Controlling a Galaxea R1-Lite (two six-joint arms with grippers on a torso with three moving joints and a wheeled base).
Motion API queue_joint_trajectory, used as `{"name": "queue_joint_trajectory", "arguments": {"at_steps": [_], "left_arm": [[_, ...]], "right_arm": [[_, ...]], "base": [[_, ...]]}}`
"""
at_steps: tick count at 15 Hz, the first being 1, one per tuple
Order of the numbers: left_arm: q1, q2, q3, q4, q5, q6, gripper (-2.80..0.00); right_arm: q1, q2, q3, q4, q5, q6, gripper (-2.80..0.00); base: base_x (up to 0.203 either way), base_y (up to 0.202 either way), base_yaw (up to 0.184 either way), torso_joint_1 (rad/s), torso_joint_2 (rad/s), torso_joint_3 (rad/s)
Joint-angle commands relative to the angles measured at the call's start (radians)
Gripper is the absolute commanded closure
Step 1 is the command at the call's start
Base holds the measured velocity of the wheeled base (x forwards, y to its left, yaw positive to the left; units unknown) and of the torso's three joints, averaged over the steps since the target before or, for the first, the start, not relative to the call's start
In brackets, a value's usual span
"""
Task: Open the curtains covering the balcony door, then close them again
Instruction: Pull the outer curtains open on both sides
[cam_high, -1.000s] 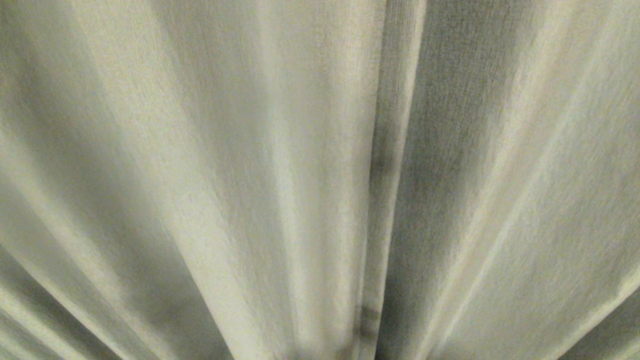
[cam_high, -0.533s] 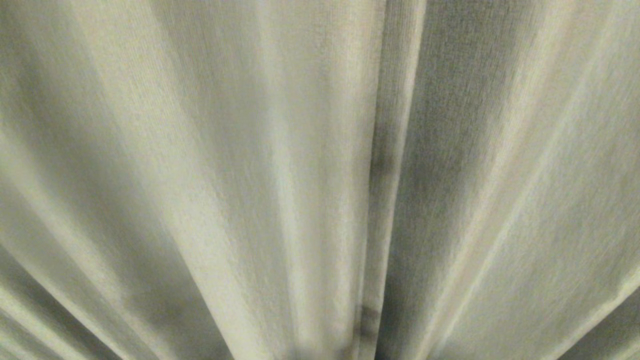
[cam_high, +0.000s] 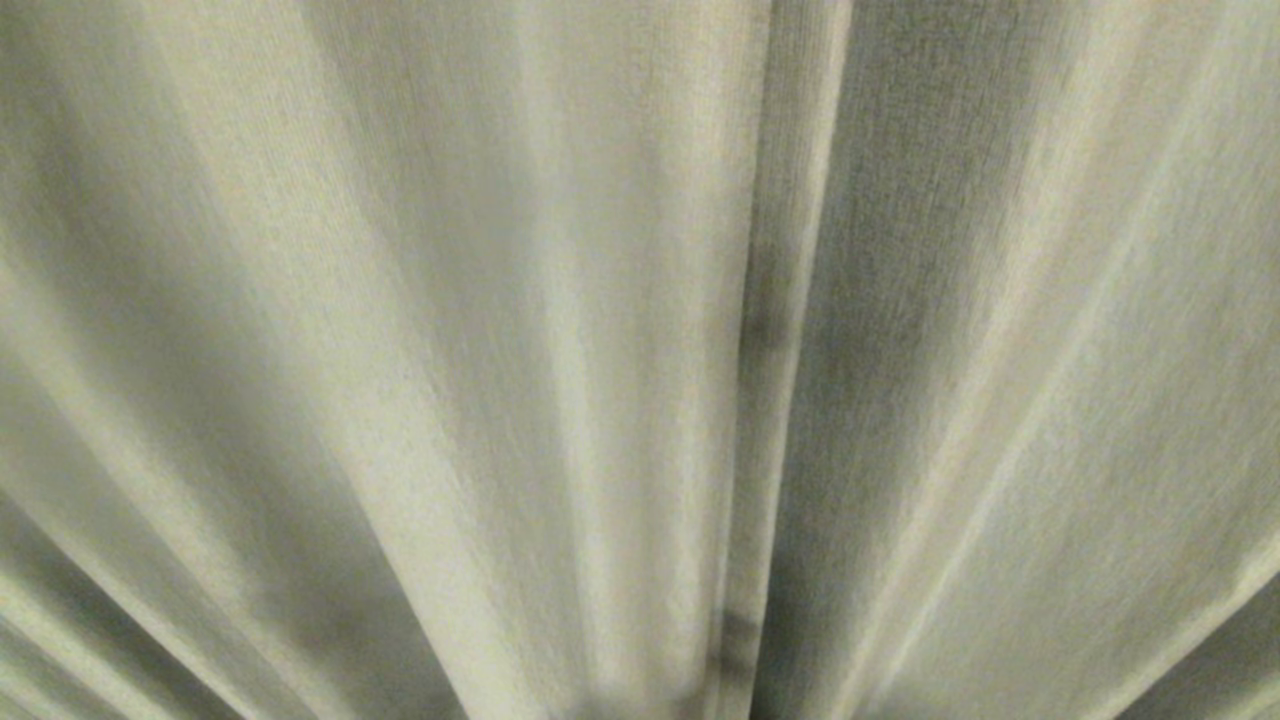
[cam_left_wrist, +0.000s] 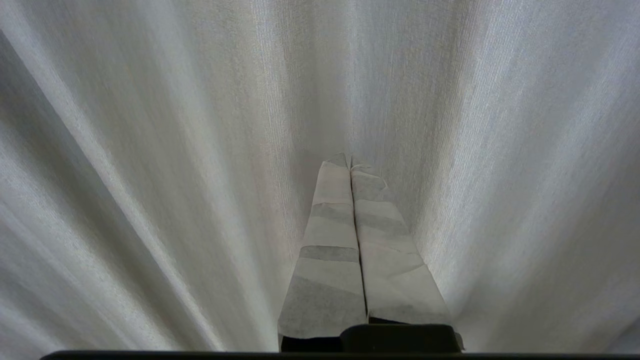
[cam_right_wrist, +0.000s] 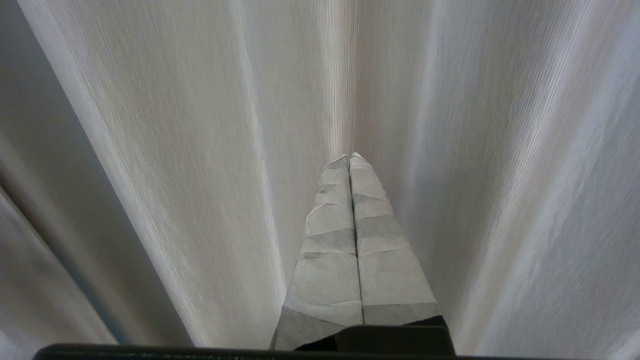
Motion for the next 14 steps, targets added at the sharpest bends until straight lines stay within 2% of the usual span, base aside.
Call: {"name": "queue_joint_trajectory", "arguments": {"at_steps": [1, 5, 9, 10, 14], "left_arm": [[0.0, 0.0, 0.0, -0.001, 0.0, 0.001, 0.0], [0.0, 0.0, 0.0, -0.001, 0.0, 0.001, 0.0], [0.0, 0.0, 0.0, -0.001, 0.0, 0.001, 0.0], [0.0, 0.0, 0.0, -0.001, 0.0, 0.001, 0.0], [0.0, 0.0, 0.0, -0.001, 0.0, 0.001, 0.0]], "right_arm": [[0.001, 0.057, -0.042, 0.001, -0.001, 0.0, 0.0], [0.014, 0.19, -0.137, -0.009, -0.001, 0.008, 0.0], [0.034, 0.334, -0.23, -0.074, -0.002, 0.029, 0.0], [0.034, 0.355, -0.249, -0.09, -0.002, 0.036, -2.8], [0.033, 0.403, -0.295, -0.095, -0.007, 0.042, -2.8]], "base": [[0.0, 0.0, 0.0, 0.0, 0.0, 0.0], [0.0, 0.0, 0.0, 0.0, 0.0, 0.0], [0.0, 0.0, 0.0, 0.0, 0.0, 0.0], [0.0, 0.0, 0.0, 0.0, 0.0, 0.0], [0.0, 0.0, 0.0, 0.0, 0.0, 0.0]]}}
